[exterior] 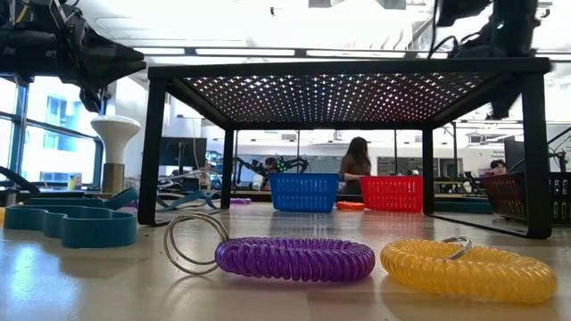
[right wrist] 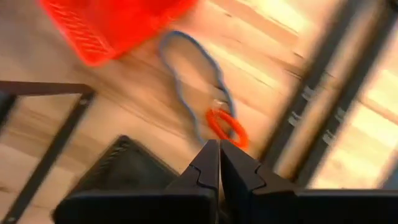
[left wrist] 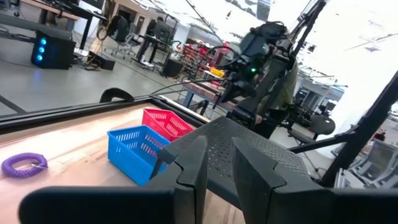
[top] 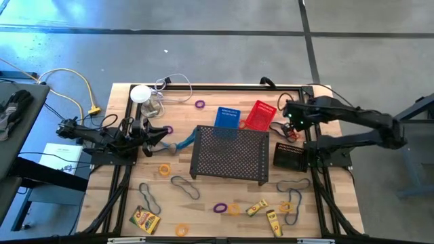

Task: Pick & Place Office Desk Supplies
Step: Put the blue rubber band into the red bin

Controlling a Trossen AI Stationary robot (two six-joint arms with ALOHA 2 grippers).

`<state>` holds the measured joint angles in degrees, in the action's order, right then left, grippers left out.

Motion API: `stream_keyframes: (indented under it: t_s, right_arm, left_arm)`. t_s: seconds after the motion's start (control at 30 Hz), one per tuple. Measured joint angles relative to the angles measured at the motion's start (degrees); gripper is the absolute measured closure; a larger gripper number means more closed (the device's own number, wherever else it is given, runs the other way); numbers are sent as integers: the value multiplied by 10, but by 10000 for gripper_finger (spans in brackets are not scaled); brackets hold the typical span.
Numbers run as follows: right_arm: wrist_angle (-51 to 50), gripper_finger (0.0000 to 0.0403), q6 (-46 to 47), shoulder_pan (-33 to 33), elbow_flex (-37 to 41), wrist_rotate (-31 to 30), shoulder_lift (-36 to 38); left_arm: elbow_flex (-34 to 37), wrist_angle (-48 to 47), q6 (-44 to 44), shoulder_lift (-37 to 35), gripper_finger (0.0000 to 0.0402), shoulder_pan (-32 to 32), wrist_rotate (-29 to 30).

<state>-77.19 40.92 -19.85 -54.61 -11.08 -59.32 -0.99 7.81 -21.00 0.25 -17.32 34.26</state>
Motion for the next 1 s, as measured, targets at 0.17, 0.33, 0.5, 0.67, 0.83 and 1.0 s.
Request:
stream_keyframes:
  t_s: [0.17,0.33,0.5,0.67,0.83,1.0]
  right_arm:
    - [72,397,-123,-46,30,37,-47]
    - [121,346,-173,-70,49,44,-117]
    - [118,270,-170,-85,50,4,-176]
    - [133,227,-170,-92,54,-13,-204]
    - [200,221,-187,-98,92,-20,-213]
    - [228,227,-187,-120,119,-19,-213]
  left_arm:
    - [0,-6,6,2,335,0,0]
    - [0,-6,20,3,335,0,5]
    - [0,-5,91,3,335,0,5]
    - [0,-4,126,3,335,0,10]
    - [0,-4,126,3,335,0,17]
    - [0,-4,126,3,335,0,19]
